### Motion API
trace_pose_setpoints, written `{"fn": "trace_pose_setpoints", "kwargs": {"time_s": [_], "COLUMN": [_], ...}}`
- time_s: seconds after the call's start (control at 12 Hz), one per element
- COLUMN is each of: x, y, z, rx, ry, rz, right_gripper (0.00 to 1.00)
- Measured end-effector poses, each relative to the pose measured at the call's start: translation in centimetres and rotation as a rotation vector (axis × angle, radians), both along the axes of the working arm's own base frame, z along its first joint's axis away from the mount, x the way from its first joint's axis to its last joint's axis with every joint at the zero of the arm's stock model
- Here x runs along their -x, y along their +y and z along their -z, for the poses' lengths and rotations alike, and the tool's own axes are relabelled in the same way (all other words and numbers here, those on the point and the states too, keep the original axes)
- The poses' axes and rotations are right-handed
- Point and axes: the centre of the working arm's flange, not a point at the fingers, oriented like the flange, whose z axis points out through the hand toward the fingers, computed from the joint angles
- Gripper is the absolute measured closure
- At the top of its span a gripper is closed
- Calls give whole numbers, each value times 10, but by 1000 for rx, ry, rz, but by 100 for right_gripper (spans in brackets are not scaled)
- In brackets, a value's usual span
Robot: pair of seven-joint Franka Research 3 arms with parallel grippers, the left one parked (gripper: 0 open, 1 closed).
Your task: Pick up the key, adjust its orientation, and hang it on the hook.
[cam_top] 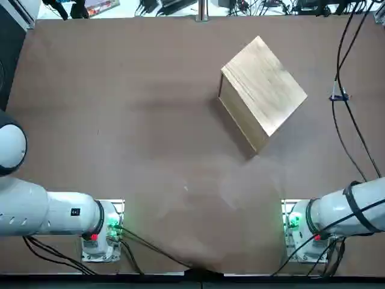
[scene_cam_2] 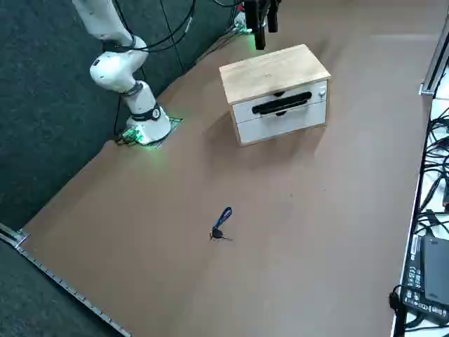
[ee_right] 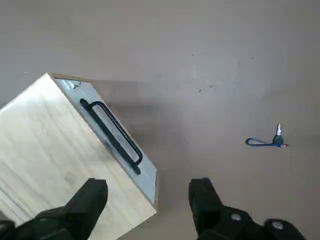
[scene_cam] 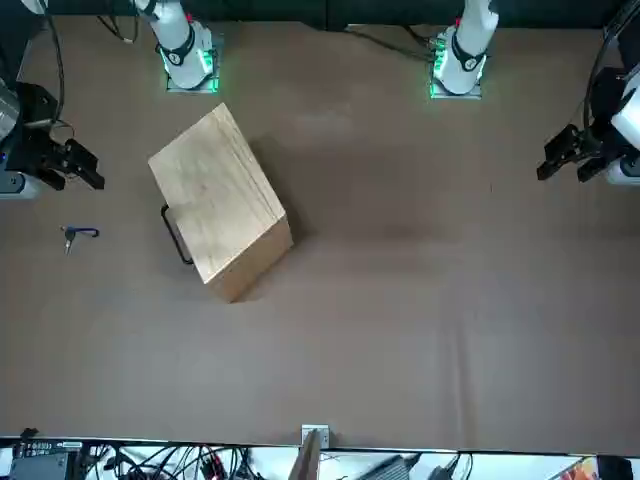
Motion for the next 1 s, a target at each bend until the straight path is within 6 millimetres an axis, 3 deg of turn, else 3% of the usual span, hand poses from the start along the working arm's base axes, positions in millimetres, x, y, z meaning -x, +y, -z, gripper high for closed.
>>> {"fn": "trace_pose_setpoints", "kwargs": {"time_s": [1.0], "x": [0], "y": [0], "z": [0], "rx": [0], "ry": [0], "rz": [0], "right_gripper": [0]}}
